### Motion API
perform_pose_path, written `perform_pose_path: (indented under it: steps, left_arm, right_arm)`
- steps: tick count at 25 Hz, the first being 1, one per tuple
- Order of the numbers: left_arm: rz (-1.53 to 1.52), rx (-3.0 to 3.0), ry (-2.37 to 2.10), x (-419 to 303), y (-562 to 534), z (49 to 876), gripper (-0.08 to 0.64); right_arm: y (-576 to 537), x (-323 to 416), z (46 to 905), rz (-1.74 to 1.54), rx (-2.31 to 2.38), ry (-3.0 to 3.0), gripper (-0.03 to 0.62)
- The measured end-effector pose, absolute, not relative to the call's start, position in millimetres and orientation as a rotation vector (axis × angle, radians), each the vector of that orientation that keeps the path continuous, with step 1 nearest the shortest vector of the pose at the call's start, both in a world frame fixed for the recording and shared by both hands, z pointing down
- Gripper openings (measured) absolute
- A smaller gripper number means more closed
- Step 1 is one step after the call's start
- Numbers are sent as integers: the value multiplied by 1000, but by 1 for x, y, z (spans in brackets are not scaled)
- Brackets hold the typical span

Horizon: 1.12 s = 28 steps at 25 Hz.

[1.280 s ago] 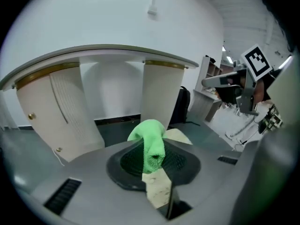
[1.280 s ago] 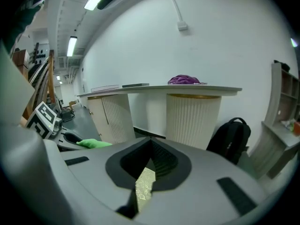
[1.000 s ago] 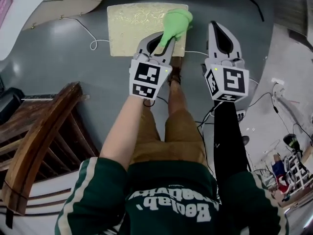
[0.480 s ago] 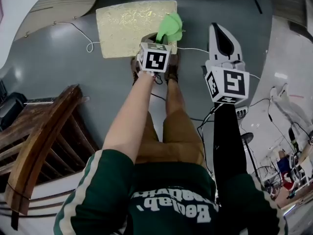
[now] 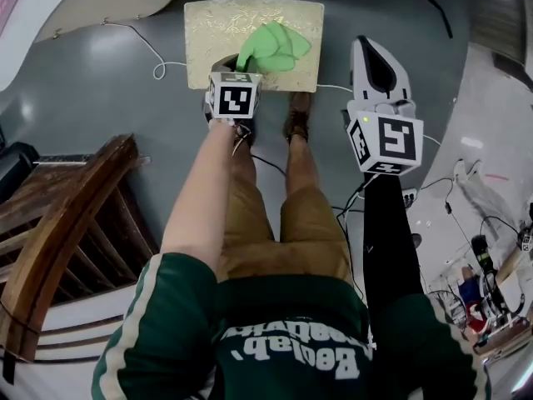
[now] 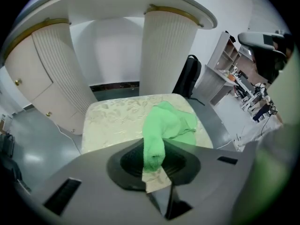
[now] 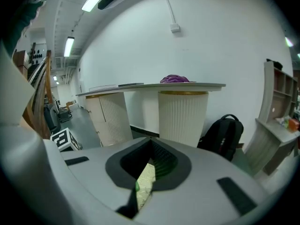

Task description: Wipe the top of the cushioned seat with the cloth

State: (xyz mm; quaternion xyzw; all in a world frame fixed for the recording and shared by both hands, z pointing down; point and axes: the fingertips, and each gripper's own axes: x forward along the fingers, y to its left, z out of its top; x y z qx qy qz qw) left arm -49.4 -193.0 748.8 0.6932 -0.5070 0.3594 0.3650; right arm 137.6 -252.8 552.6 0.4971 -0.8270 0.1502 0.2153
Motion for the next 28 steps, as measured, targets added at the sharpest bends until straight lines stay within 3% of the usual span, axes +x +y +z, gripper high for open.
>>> perform_pose_path:
  steps: [15,22,28]
  left_arm:
    - [1126,1311,-1590,-341,-109,758,78]
    - [1096,1394,-1523,-359,-80,760,78]
    - [1018,1655,-1449,-307,-95,718,78]
  right_arm:
    - [-243,29,538,356,1250,-2345,8]
    - [-237,15,533,328,1287,-2319,8]
    - [-223,34,517,305,1379,-2258,8]
